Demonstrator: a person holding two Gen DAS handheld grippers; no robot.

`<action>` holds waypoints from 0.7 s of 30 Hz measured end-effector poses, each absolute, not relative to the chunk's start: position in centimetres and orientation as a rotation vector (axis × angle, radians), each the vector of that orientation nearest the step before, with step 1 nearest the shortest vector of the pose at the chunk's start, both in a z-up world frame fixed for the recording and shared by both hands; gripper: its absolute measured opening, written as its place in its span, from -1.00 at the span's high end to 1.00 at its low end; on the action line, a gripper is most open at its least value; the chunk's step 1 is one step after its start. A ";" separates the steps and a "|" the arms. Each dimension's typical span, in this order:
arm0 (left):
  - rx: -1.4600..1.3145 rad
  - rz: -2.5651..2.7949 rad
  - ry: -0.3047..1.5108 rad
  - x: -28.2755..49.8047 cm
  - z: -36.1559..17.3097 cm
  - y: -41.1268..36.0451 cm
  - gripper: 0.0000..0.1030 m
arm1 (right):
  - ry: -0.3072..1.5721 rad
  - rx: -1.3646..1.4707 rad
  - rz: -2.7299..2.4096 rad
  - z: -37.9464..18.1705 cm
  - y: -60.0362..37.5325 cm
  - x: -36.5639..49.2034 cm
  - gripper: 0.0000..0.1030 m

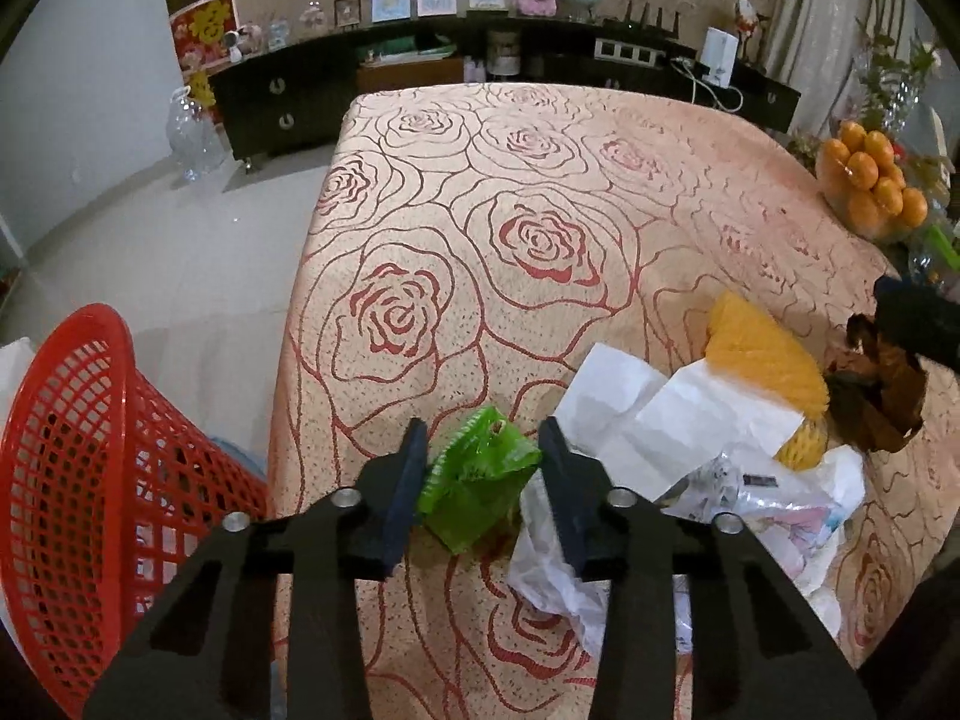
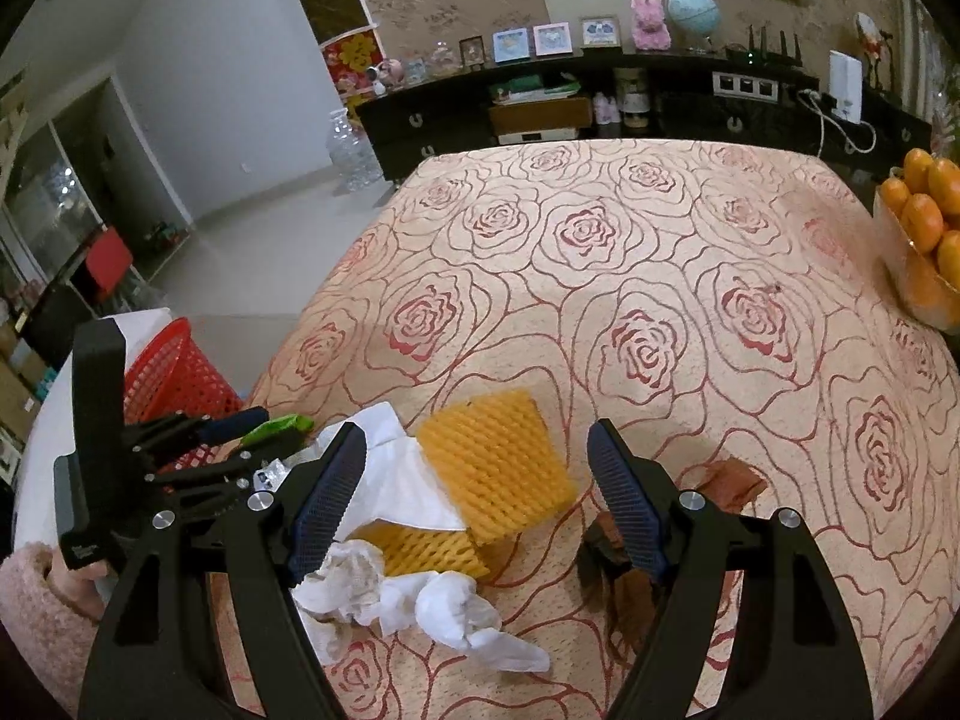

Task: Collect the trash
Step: 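Grasp the yellow foam net with the right tool while the left tool approaches the green packet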

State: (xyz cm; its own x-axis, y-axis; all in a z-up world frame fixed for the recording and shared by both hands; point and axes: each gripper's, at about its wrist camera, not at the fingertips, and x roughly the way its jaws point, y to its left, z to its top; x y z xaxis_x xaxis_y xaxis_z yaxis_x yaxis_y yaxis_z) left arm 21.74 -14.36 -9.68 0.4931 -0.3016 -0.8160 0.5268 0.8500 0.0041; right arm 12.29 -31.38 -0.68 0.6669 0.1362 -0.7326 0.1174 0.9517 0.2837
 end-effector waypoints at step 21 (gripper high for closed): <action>0.072 -0.540 0.876 21.7 -5.8 -10.7 0.38 | 1.001 0.247 -0.047 -6.7 -30.8 16.6 -0.43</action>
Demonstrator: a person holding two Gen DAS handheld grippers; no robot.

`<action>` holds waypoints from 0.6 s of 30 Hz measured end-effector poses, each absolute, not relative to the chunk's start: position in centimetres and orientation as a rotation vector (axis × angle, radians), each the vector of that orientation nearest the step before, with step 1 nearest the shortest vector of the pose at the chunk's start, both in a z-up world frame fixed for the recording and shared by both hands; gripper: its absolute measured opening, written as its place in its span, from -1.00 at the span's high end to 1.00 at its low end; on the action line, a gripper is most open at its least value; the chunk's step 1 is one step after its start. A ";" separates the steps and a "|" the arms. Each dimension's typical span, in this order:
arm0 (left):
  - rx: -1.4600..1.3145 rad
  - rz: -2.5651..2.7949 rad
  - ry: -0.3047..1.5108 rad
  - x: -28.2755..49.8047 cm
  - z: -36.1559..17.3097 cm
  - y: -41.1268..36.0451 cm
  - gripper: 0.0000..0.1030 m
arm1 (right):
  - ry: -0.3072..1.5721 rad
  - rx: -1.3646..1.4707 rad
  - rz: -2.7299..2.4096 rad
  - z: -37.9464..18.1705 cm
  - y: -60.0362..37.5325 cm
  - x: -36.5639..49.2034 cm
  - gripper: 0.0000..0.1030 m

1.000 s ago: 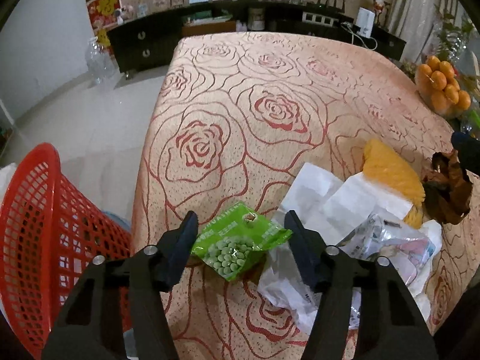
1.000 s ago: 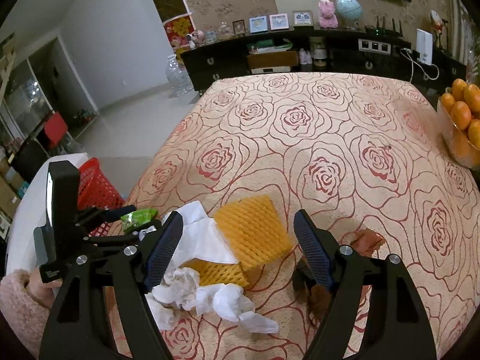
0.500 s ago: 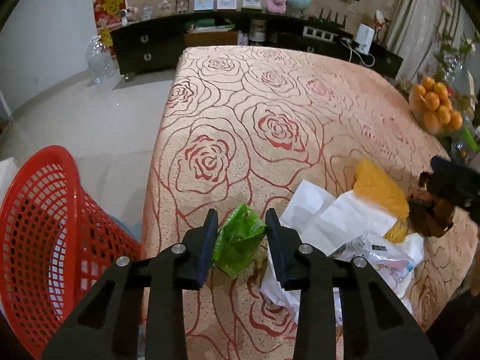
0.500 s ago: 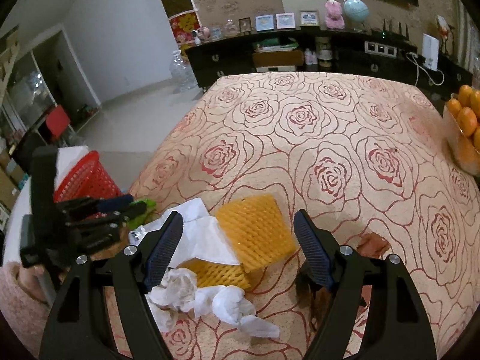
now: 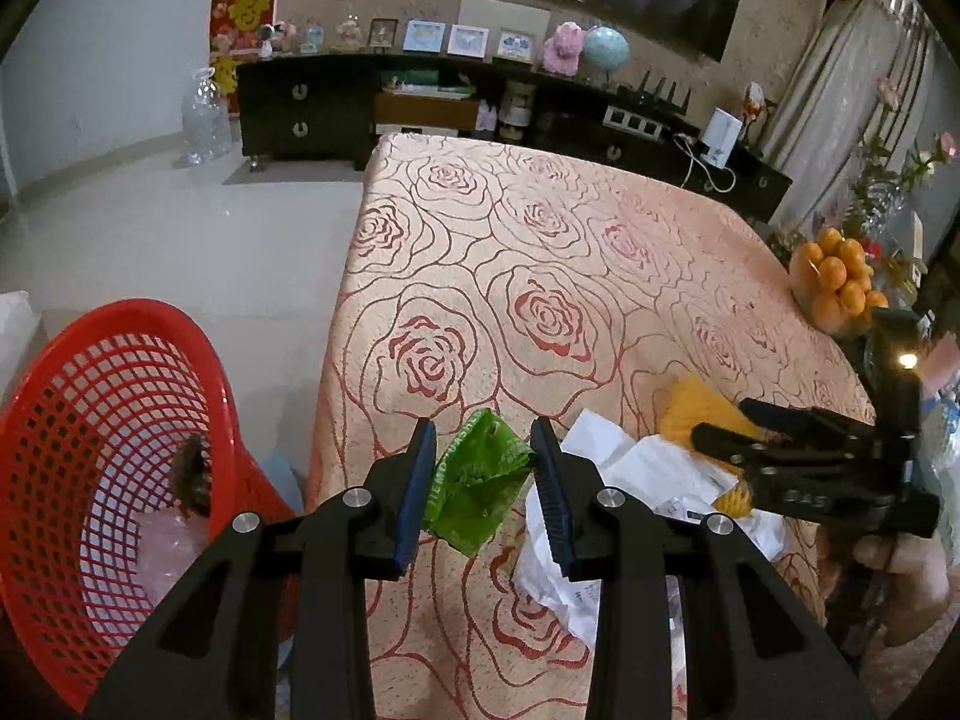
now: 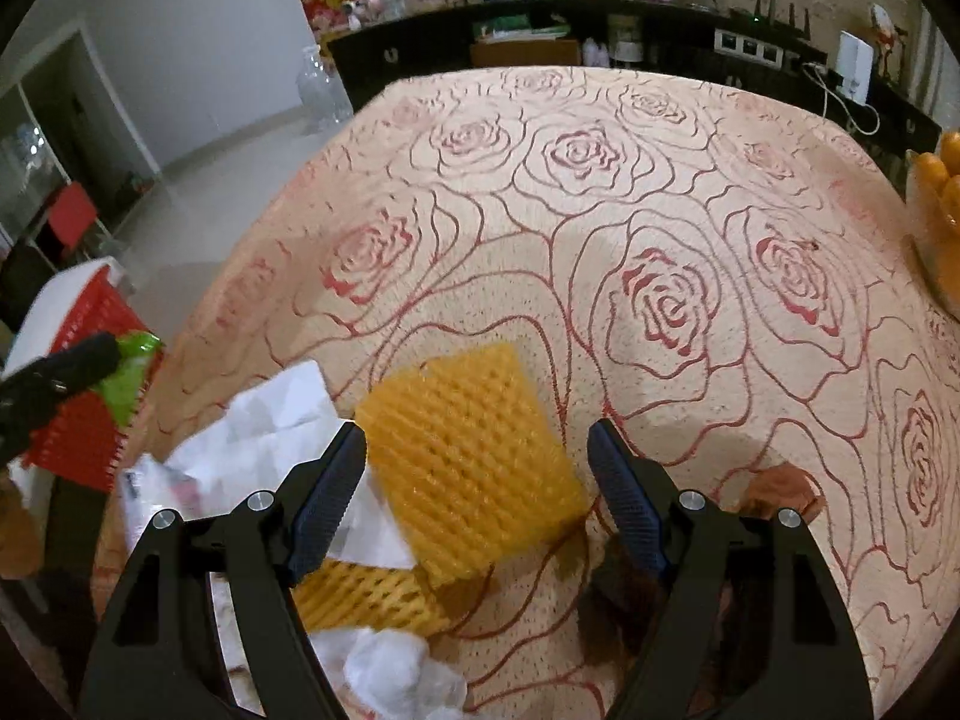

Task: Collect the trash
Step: 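Grasp the yellow foam net with the right tool while the left tool approaches the green packet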

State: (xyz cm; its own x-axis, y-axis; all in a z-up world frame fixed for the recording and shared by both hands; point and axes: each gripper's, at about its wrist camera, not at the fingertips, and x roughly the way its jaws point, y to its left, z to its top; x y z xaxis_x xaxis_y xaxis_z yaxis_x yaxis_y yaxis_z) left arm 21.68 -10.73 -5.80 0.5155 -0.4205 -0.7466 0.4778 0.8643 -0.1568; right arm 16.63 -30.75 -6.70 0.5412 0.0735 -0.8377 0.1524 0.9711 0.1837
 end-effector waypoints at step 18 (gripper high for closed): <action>0.061 -0.530 0.845 21.4 -5.0 -9.7 0.38 | 0.954 0.231 -0.069 -6.1 -30.9 17.0 0.25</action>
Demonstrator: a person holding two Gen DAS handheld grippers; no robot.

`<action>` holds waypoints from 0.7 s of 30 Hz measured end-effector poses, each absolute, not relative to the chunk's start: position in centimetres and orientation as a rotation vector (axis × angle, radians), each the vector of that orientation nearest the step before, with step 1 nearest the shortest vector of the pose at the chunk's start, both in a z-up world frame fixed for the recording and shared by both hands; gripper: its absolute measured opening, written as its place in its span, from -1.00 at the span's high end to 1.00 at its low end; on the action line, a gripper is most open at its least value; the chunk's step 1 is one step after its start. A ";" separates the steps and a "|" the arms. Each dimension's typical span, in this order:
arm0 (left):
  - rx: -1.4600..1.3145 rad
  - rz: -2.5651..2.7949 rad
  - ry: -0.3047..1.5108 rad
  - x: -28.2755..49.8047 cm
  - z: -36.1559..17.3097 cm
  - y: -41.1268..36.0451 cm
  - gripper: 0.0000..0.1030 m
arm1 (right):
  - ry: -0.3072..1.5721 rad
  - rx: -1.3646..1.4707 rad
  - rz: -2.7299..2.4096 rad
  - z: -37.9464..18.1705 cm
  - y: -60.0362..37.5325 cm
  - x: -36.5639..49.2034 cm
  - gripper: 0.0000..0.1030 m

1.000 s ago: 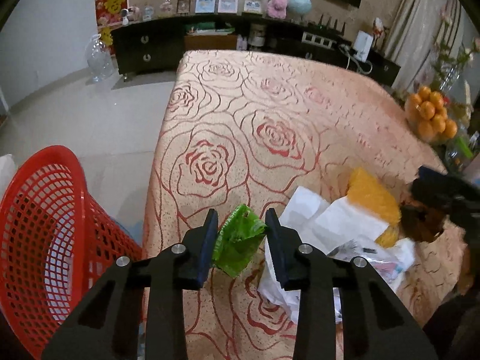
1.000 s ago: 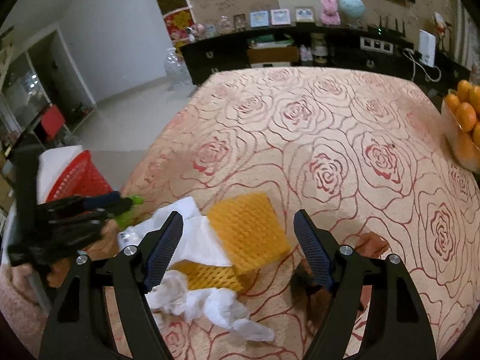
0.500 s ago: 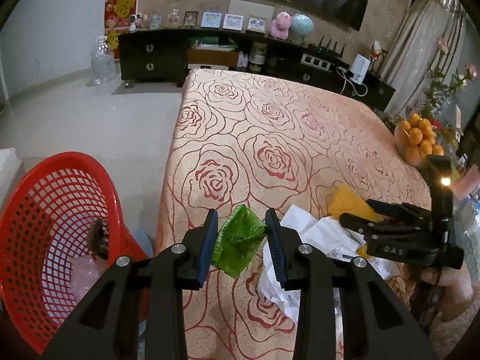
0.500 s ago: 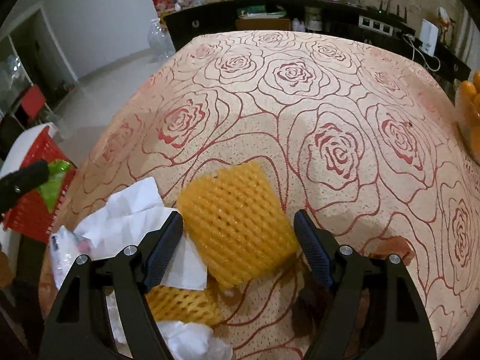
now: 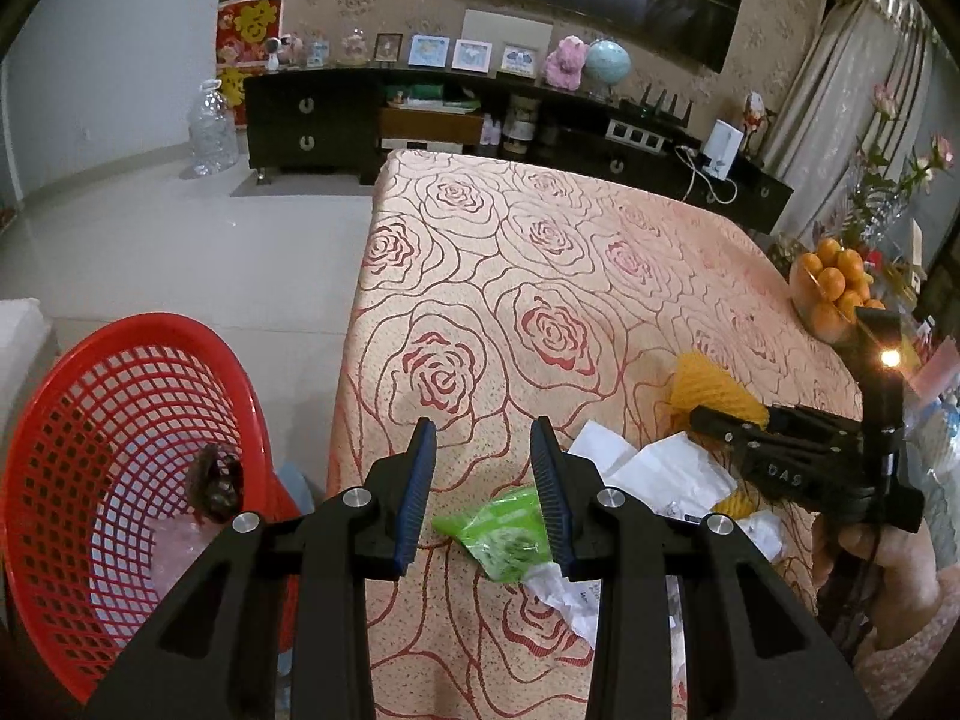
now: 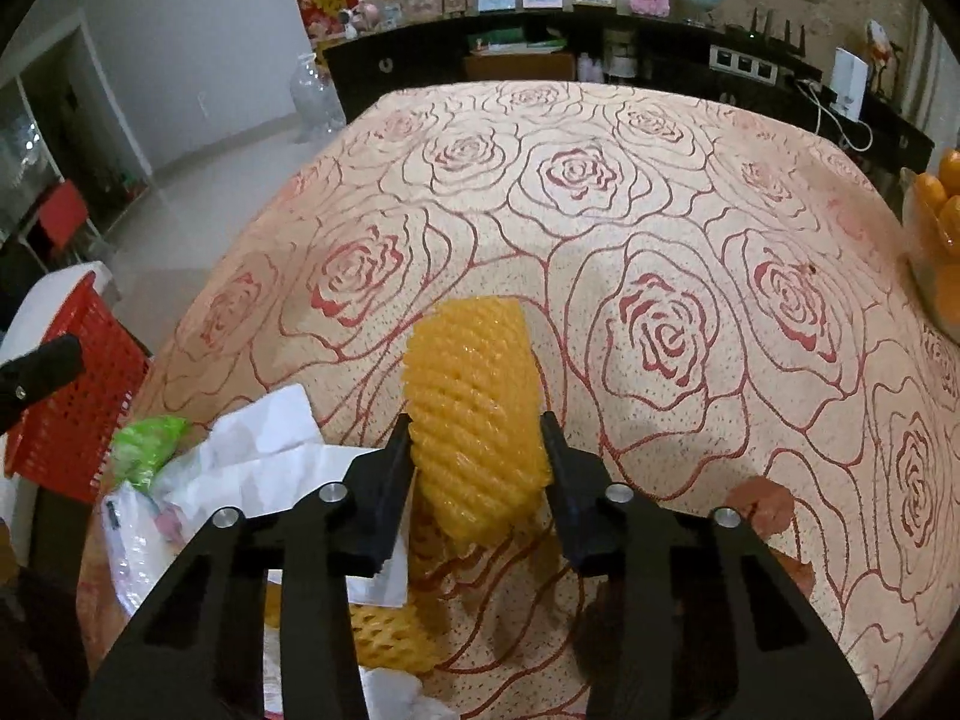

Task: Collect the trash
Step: 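Grasp the yellow foam net with the right tool while the left tool approaches the green packet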

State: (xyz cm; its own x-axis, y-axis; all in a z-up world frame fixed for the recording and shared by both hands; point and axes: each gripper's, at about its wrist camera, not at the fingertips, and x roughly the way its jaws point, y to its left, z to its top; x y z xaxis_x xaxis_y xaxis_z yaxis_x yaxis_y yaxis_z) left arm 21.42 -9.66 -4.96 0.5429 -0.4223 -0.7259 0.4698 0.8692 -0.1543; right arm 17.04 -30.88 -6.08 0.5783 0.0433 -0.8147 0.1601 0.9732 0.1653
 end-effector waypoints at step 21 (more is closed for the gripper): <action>0.208 -0.514 0.895 21.0 -7.6 -12.9 -0.50 | 0.792 0.282 -0.034 -0.9 -30.8 15.1 0.28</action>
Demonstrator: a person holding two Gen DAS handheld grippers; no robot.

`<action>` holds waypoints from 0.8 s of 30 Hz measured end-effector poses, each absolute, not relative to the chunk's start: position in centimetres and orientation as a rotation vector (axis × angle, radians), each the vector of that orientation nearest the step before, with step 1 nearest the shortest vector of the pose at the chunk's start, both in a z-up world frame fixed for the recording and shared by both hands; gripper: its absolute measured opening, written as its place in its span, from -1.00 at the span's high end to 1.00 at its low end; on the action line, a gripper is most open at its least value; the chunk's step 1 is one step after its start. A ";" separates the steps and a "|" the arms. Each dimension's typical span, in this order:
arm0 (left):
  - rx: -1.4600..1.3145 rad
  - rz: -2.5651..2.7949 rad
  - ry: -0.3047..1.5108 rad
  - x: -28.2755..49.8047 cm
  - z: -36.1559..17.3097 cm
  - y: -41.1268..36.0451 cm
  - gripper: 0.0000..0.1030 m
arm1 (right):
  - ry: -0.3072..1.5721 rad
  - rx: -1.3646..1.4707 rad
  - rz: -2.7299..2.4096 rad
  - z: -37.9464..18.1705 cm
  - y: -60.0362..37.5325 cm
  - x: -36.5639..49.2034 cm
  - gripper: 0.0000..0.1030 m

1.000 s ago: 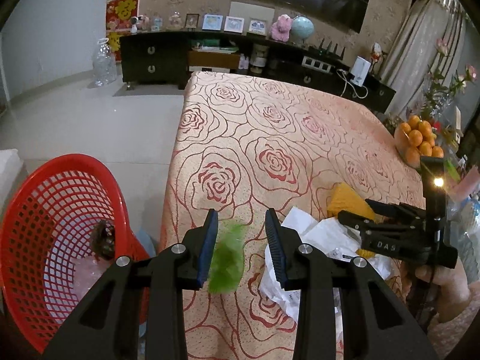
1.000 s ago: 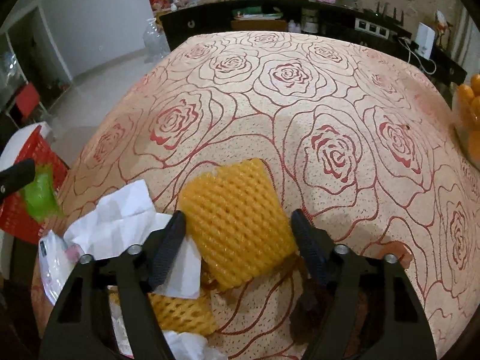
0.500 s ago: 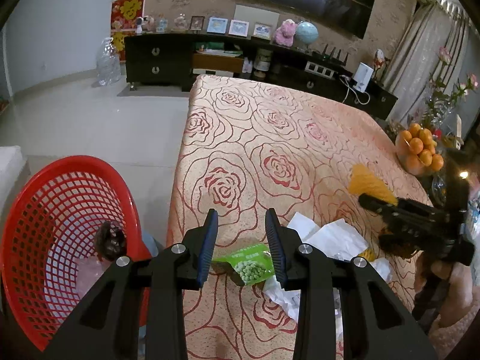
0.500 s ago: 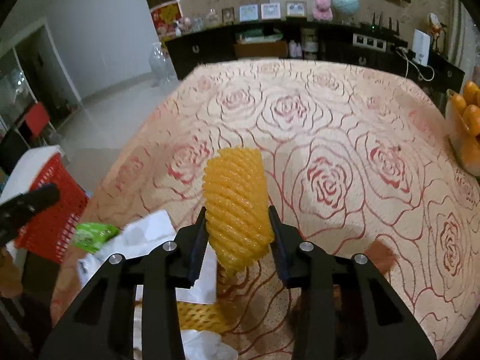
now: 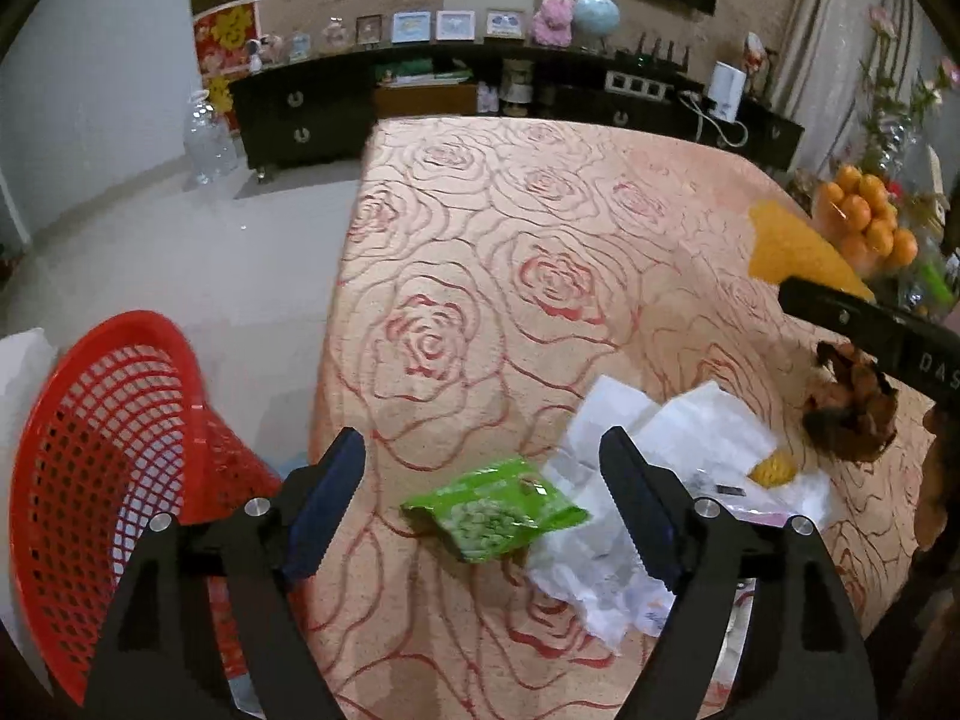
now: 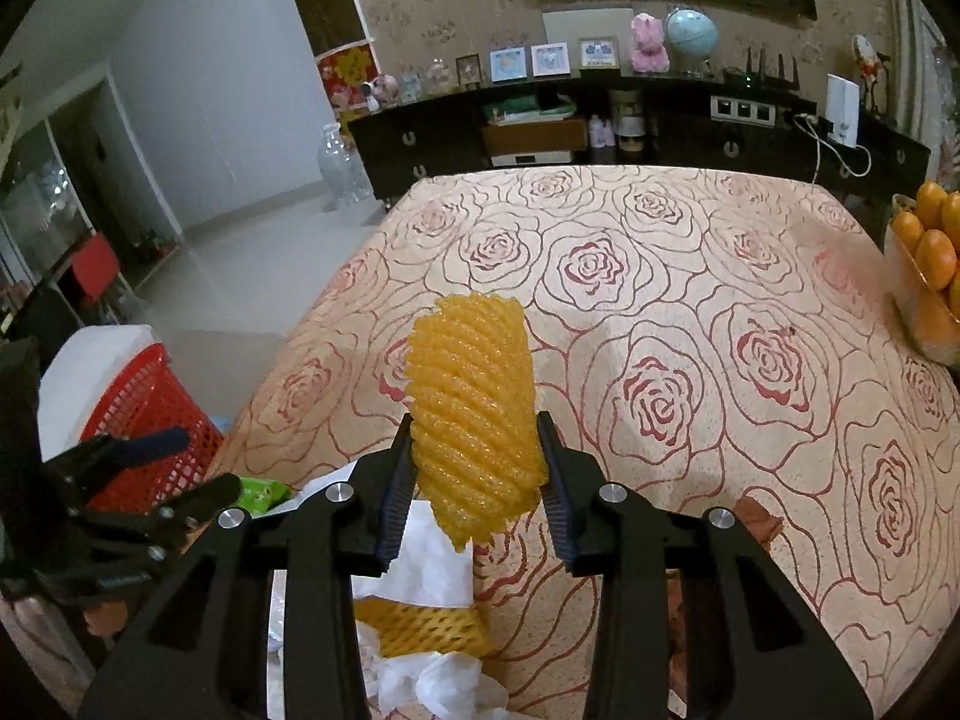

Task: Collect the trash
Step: 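Grasp the yellow foam net with the right tool while the left tool approaches the green packet, then grasp the green snack packet with the left tool while the right tool holds the foam net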

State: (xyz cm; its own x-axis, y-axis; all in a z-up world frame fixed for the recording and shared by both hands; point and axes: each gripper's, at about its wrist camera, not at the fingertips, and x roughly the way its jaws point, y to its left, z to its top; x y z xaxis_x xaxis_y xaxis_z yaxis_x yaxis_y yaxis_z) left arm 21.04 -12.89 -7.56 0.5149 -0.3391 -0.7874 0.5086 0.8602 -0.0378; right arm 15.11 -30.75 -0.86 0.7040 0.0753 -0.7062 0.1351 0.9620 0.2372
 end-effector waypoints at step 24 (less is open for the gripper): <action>0.144 -0.510 0.993 22.4 -9.6 -13.2 0.79 | 0.778 0.321 -0.027 -0.6 -31.2 14.9 0.28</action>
